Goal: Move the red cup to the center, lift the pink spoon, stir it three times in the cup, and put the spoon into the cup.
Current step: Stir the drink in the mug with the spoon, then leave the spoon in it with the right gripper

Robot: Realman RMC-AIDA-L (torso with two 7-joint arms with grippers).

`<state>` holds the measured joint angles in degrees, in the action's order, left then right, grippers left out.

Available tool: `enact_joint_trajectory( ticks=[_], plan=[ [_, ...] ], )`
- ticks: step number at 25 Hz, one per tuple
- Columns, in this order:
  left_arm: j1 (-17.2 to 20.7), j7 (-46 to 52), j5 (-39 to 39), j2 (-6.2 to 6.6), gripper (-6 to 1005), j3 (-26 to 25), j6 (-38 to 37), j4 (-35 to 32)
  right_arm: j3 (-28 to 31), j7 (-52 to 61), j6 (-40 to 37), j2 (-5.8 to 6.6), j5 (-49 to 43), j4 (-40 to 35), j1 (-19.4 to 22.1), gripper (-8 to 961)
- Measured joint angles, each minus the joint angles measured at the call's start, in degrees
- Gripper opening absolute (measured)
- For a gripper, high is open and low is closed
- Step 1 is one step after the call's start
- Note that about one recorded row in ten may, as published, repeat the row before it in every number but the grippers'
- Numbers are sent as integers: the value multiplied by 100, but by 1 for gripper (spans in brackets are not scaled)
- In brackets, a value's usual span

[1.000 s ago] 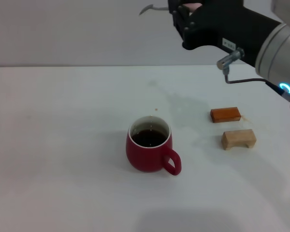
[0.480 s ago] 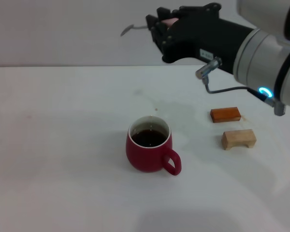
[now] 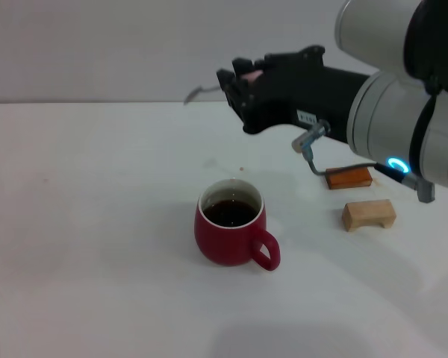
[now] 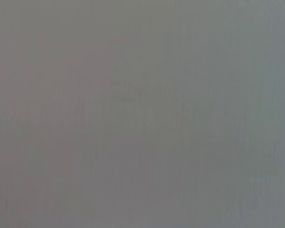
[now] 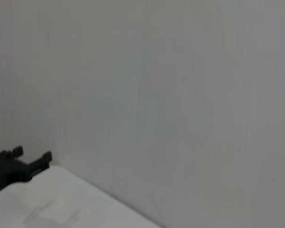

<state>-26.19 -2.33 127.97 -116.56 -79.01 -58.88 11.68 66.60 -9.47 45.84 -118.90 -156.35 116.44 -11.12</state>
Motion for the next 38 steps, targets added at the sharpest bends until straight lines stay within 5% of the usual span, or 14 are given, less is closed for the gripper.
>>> enact_joint_trajectory(
  ticks=[38],
  plan=[
    [12,49,-44,-68,844,0,0,-16,1089,457,2686,2,709,-19,-1267,171]
  ],
)
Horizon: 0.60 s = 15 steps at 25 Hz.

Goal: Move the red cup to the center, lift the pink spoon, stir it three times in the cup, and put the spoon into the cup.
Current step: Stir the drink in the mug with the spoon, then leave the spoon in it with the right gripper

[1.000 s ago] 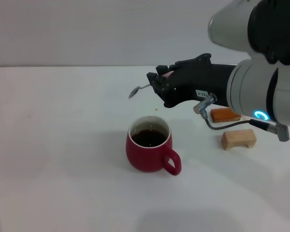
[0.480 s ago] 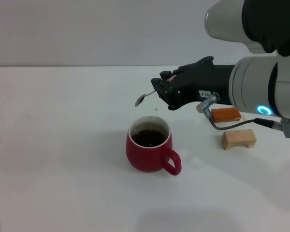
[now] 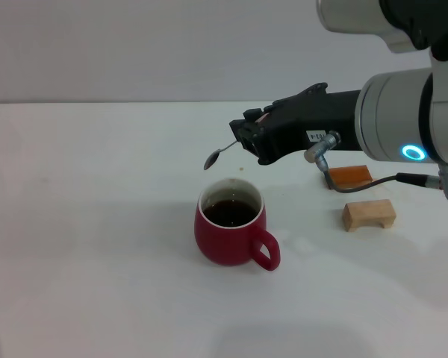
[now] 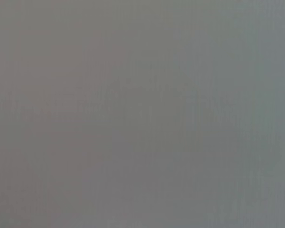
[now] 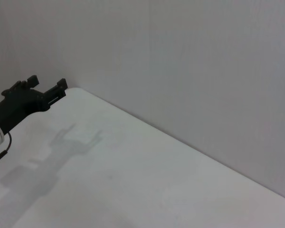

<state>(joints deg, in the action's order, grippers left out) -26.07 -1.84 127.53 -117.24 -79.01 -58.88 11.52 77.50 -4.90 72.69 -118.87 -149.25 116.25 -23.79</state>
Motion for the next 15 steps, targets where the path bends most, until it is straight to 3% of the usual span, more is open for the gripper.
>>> enact_joint_trajectory(
  ticks=[15],
  plan=[
    [14,0,0,-9,844,0,-22,18,308,164,664,-2,11,-116,-417,172]
  ],
)
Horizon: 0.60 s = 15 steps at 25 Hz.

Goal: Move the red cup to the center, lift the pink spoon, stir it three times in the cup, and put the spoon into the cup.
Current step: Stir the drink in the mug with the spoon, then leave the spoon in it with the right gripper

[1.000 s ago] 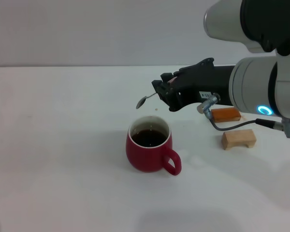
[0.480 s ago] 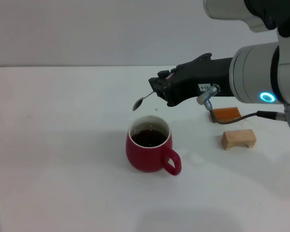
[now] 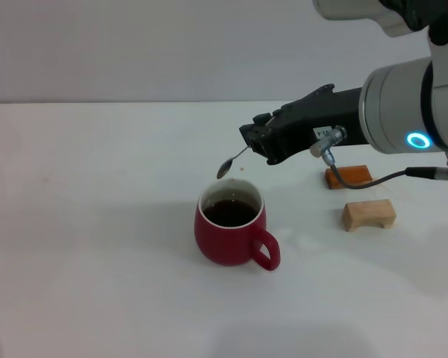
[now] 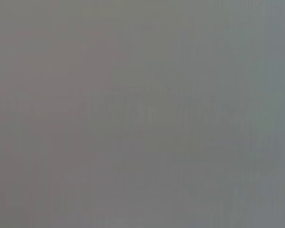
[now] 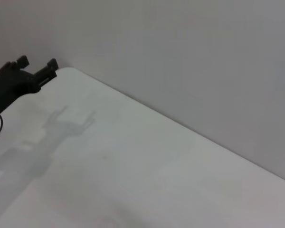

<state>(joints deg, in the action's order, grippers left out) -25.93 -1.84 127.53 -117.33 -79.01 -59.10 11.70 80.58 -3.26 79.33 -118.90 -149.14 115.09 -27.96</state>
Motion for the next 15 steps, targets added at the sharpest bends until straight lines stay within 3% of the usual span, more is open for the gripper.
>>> enact_joint_trajectory(
  ticks=[15],
  plan=[
    [-26,8,0,-9,844,0,17,-30,54,-134,71,10,76,-920,-496,174]
  ],
)
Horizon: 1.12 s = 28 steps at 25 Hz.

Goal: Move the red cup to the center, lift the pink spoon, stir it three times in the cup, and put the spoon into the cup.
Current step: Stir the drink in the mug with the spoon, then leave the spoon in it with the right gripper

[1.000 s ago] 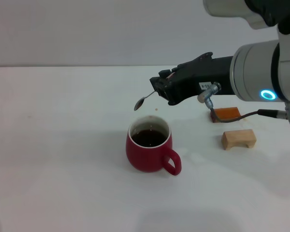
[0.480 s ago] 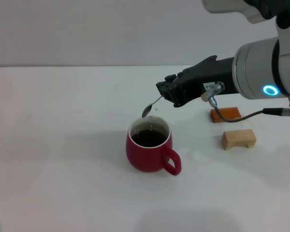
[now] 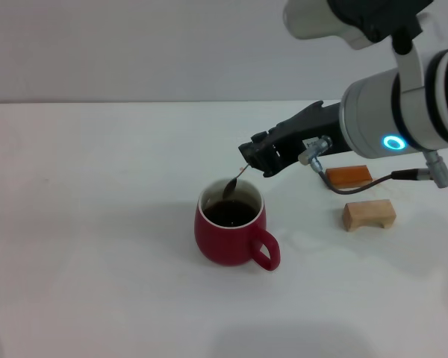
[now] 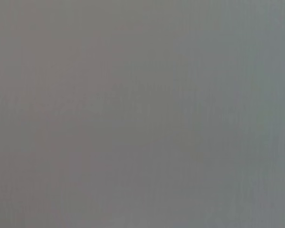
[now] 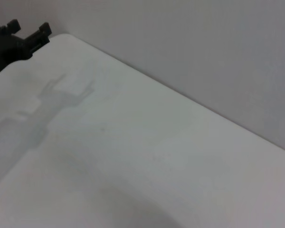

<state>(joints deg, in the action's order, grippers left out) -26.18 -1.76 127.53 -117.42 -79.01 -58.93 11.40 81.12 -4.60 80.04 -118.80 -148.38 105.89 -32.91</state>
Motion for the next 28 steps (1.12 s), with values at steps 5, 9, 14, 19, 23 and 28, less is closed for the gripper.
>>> enact_joint_trajectory(
  ticks=[5,9,14,19,23,28],
  plan=[
    [2,0,0,0,843,0,0,4,41,-122,-18,-5,93,-364,-149,175],
    [22,0,0,0,843,-30,-1,3,71,-199,-35,-1,156,-639,-285,175],
    [13,0,0,0,843,-78,8,-4,110,-278,-40,-4,221,-915,-447,176],
    [3,0,0,0,844,-80,10,-7,292,-477,-18,3,424,-1375,-672,176],
    [-15,0,5,0,844,-120,20,-7,403,-578,38,14,514,-1569,-826,177],
    [-18,0,-1,0,844,-136,23,0,569,-719,220,24,524,-1651,-1010,177]
  ],
)
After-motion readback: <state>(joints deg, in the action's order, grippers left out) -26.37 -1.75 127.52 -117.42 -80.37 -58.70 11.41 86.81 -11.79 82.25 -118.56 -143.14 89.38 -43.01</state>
